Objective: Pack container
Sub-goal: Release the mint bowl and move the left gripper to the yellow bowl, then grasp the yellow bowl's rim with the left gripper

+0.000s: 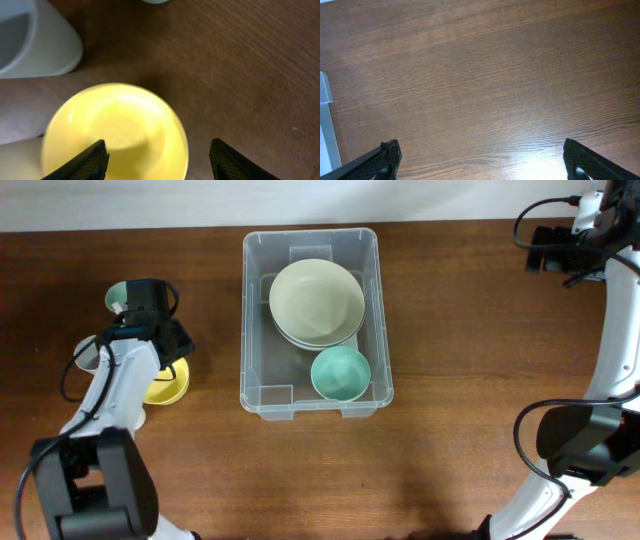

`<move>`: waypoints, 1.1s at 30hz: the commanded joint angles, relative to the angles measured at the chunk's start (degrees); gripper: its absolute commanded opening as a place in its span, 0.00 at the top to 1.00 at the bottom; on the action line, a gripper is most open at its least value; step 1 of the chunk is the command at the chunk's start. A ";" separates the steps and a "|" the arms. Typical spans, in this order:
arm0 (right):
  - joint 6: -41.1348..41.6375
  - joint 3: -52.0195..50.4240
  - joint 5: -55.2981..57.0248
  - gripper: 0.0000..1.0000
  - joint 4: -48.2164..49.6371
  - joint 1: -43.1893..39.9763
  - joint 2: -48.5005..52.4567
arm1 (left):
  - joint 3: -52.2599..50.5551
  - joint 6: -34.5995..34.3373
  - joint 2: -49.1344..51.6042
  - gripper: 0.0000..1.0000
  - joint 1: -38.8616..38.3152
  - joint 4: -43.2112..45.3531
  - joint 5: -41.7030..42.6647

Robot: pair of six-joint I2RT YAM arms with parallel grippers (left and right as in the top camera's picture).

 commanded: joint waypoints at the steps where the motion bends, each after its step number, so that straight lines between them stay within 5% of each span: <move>1: 0.46 0.48 -0.31 0.01 0.00 -0.11 -1.16 | -0.74 -3.13 4.72 0.33 0.13 1.92 1.55; 11: 0.44 0.48 -0.33 0.01 0.00 -0.11 -1.16 | -0.74 -3.10 9.92 0.34 0.09 3.98 1.68; 15: 0.46 0.48 -0.33 0.01 0.00 -0.11 -1.16 | -0.74 -3.13 9.97 0.75 0.09 4.26 1.73; 20: 0.46 0.48 -0.33 0.01 0.02 -0.11 -1.16 | -0.74 -3.08 9.99 0.84 0.09 4.22 4.68; 23: 0.46 0.48 -0.33 0.01 0.00 -0.11 -1.16 | -0.74 -3.08 9.99 0.99 0.02 4.28 4.92; 33: 0.44 0.48 -0.33 0.01 0.00 -0.11 -1.16 | 4.37 1.64 9.68 0.99 -4.66 5.46 4.68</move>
